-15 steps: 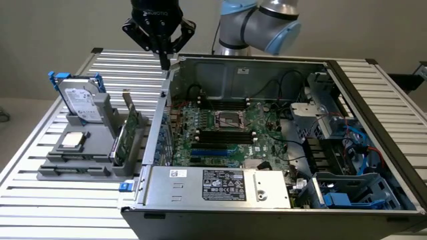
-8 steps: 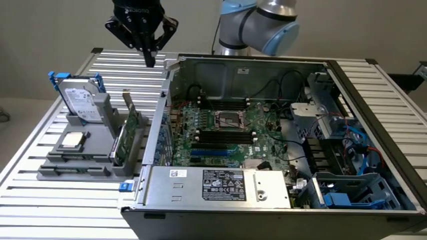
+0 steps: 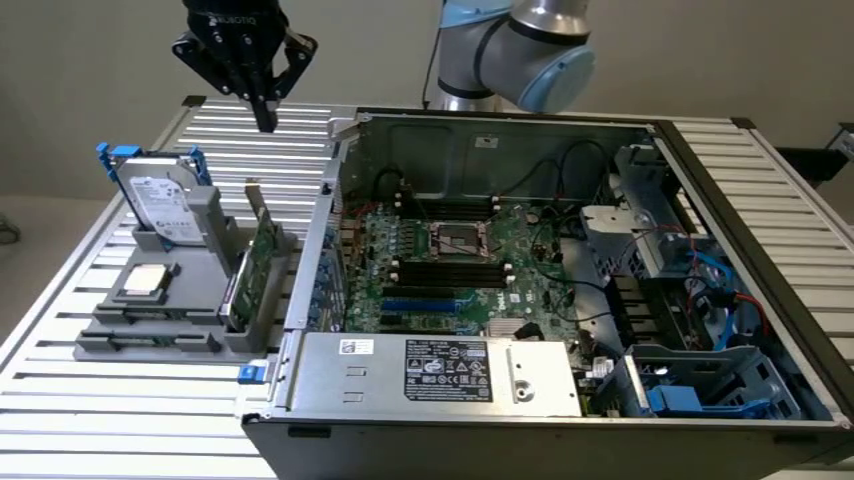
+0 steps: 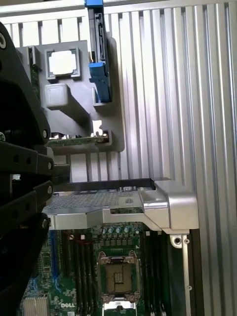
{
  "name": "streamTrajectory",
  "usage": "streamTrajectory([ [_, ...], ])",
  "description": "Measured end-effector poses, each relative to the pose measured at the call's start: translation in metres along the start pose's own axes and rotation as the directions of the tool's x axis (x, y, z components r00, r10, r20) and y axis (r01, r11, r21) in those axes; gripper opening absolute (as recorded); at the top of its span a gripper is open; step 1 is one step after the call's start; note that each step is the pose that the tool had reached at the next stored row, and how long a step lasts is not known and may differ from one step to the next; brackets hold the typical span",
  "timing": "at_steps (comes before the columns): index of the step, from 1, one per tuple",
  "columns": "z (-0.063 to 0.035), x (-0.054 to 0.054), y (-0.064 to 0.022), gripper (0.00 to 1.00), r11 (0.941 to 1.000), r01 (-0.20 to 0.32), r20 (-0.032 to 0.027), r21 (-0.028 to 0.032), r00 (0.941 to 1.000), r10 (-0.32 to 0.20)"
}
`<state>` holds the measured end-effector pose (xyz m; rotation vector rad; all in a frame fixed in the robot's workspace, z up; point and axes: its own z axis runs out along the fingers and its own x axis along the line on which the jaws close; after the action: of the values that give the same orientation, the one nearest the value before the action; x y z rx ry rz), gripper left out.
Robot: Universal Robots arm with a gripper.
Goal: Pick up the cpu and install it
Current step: 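Reach for the cpu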
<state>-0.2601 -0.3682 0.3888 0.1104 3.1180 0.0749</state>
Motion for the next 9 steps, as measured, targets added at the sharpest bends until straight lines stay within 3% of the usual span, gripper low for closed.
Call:
streamTrajectory([
  [9, 0.0048, 0.041, 0.003, 0.11, 1.0, 0.0, -0.0003, -0.0001, 1.0, 0.0],
])
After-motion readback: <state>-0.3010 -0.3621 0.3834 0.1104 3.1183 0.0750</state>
